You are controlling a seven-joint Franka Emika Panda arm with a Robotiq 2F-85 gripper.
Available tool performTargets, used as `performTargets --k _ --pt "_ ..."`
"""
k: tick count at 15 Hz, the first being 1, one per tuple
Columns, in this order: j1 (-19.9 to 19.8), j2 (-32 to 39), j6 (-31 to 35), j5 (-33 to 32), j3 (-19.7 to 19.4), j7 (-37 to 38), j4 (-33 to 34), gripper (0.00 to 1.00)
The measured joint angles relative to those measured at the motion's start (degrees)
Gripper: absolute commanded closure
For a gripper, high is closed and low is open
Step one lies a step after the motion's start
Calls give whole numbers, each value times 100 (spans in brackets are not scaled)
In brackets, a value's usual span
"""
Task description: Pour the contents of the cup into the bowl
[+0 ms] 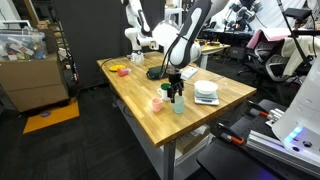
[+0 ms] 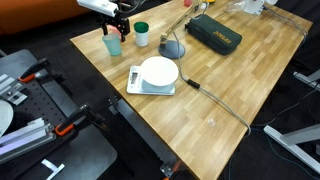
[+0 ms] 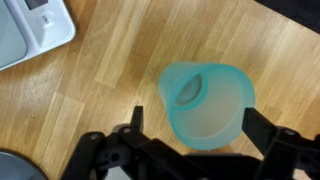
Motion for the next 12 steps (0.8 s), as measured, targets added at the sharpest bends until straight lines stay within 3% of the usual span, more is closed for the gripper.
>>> performTargets --k 12 --pt "-93 -26 10 34 -41 -32 -16 0"
